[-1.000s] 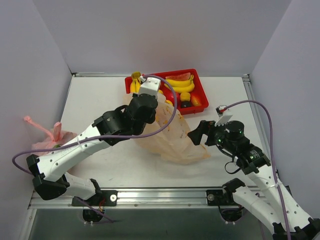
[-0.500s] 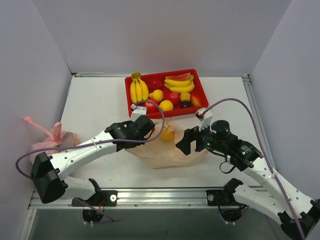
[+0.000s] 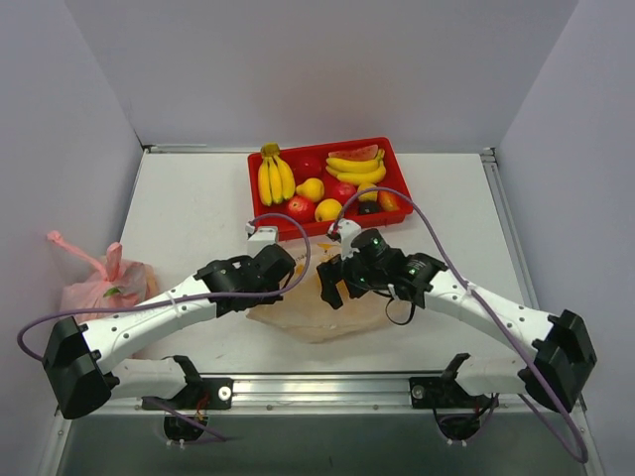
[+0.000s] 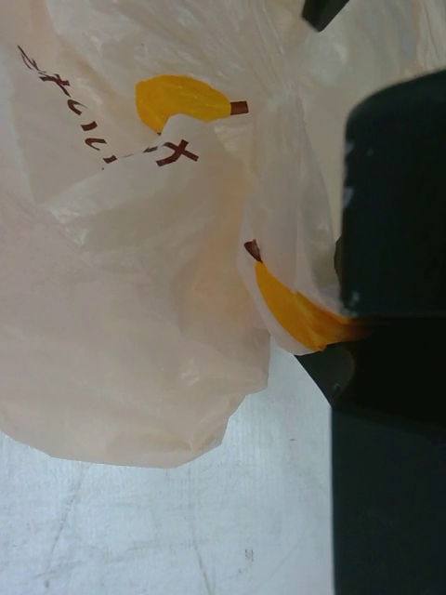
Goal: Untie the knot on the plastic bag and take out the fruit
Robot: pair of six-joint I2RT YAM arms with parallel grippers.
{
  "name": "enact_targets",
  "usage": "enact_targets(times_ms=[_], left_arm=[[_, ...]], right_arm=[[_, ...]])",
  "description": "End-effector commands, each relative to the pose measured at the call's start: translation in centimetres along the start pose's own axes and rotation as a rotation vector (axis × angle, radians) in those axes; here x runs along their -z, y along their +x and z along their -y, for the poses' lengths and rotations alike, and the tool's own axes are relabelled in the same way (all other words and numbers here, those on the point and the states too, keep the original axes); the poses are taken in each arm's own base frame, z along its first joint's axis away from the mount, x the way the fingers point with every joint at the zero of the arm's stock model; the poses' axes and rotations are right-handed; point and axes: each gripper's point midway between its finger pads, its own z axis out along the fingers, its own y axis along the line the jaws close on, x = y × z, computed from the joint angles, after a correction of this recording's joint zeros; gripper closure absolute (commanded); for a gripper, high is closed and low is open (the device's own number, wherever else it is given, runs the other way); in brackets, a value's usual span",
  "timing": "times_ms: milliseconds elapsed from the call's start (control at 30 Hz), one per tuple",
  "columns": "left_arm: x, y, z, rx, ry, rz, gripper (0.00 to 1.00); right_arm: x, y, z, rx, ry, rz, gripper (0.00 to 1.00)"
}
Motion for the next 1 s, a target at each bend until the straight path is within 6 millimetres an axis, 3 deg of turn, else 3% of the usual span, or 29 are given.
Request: enact_targets(times_ms=[0, 167, 333, 433, 667, 800, 900, 933, 967], left_arm=[[0.2, -0.3, 1.1, 0.044, 0.049, 0.012, 1.0], [0.6, -1.3, 1.4, 0.026, 0.06, 0.038, 1.0], [0.9, -1.5, 1.2, 0.014, 0.068, 0.042, 1.0], [0.9, -1.4, 1.1, 0.013, 0.069, 0.043, 1.0], [0.4, -1.0, 0.4, 0.012, 0.047, 0.036, 1.0], [0.0, -0.6, 0.2, 0.003, 0.034, 0.024, 1.0], [0.0, -0.7, 0.0, 0.0, 0.025, 0.028, 1.0], [-0.1, -0.6, -0.2, -0.001, 0.022, 0.029, 1.0], [0.0, -0.6, -0.3, -0.004, 0.019, 0.031, 1.0]], right_arm=[[-1.7, -3.7, 1.1, 0.076, 0.066, 0.08, 0.02], [-5.0, -4.0, 2.5, 0.191, 0.102, 0.022, 0.0], [-7.0, -5.1, 3.8, 0.314, 0.136, -0.012, 0.0], [-8.3, -4.3, 4.3, 0.322, 0.131, -0.062, 0.0], [-10.8, 0.1, 4.5, 0.328, 0.062, -0.216, 0.0], [-11.8, 0.9, 4.2, 0.32, 0.035, -0.247, 0.01], [-12.2, 0.8, 4.1, 0.312, 0.026, -0.248, 0.15], [-12.2, 0.8, 3.9, 0.308, 0.023, -0.242, 0.29], [-11.9, 0.3, 3.8, 0.306, 0.019, -0.225, 0.37]])
